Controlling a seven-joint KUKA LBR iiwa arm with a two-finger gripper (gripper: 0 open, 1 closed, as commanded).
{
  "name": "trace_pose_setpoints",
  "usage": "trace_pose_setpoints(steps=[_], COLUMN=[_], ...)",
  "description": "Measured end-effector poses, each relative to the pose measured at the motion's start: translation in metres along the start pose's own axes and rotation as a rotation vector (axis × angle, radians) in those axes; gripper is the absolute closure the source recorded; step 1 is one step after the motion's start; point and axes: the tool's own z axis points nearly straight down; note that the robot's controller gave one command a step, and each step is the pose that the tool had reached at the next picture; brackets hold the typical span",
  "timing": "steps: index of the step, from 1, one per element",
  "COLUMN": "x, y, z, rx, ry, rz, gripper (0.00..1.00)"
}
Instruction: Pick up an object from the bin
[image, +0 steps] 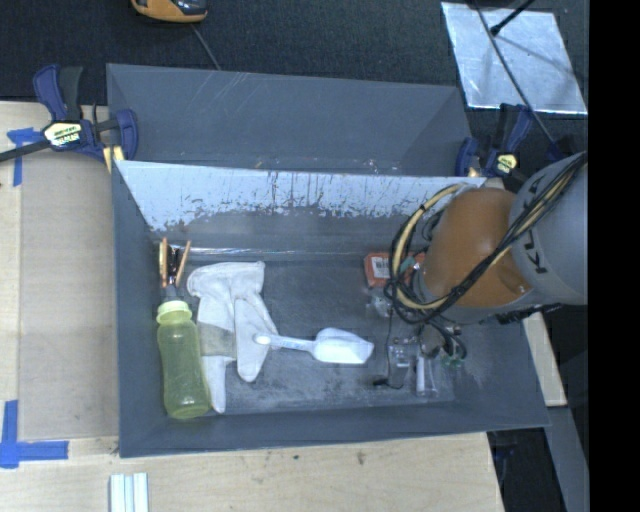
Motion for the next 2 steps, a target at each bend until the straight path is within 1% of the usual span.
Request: trace_pose_setpoints(steps=[1, 2], x=[0.008, 0.014], y=[0.038, 0.051], z=[0.004, 0.007], rx=[-0.007, -0.004], ry=[-0.001, -0.002], rz=[-0.045, -0.134], gripper=[0.00, 1.00])
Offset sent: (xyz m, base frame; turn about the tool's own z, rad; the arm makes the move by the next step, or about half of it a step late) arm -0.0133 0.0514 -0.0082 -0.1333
